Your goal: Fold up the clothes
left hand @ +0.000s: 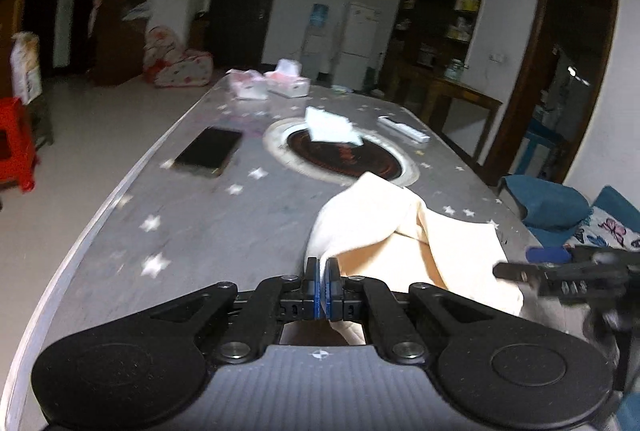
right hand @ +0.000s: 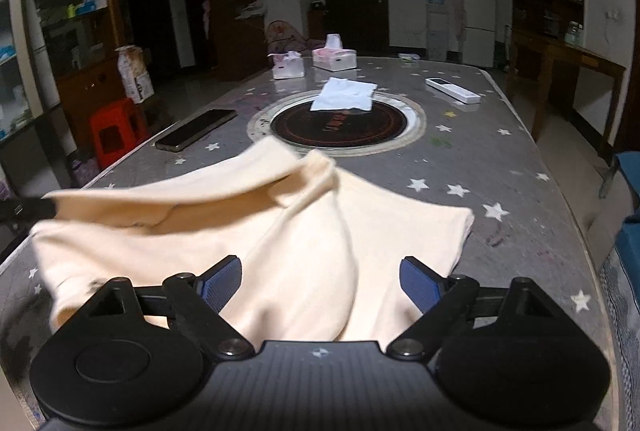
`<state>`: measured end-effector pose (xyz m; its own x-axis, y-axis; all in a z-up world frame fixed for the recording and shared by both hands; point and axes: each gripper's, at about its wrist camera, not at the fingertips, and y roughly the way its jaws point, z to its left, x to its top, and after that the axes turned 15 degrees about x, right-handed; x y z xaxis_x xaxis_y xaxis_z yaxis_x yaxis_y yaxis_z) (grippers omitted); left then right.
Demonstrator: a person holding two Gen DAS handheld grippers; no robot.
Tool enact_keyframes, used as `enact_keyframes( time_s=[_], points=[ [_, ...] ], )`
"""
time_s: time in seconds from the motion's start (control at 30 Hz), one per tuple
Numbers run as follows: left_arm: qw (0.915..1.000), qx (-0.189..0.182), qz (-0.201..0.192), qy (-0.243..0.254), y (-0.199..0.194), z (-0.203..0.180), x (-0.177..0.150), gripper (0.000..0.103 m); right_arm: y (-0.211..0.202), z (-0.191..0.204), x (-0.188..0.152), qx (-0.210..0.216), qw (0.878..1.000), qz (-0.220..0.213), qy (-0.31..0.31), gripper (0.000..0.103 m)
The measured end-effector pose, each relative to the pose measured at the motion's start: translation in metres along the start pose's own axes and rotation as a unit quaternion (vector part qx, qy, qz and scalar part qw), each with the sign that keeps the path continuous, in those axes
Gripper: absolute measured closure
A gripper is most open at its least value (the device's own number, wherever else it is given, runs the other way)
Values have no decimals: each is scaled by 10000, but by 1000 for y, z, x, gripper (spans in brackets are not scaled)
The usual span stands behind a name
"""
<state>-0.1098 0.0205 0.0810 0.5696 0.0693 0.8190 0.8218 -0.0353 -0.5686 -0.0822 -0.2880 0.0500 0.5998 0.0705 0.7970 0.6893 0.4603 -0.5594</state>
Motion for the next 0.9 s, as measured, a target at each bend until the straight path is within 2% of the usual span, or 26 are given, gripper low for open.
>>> enact_keyframes(
  time_s=[0.27,0.4,0.57,0.67,0.8,0.9],
  points=[
    [9977,215,638,87,-2,17,-40,101,41,-6,20,335,9989,314,-110,28],
    [9967,318,734,100,0,24,-43,100,68,-9,30,633,9967,483,-147,37],
    [9964,379,706,275,-1,22,-37,97,98,-14,45,710,9953,618,-228,44],
    [9966,413,634,340,2,20,-29,88,114,-16,51,758,9944,704,-233,46],
    [9970,400,472,466,10,10,-16,59,132,-20,53,785,9928,859,-268,54],
    [9967,337,366,634,23,-1,-7,55,138,-21,51,853,9917,922,-267,62]
  ],
)
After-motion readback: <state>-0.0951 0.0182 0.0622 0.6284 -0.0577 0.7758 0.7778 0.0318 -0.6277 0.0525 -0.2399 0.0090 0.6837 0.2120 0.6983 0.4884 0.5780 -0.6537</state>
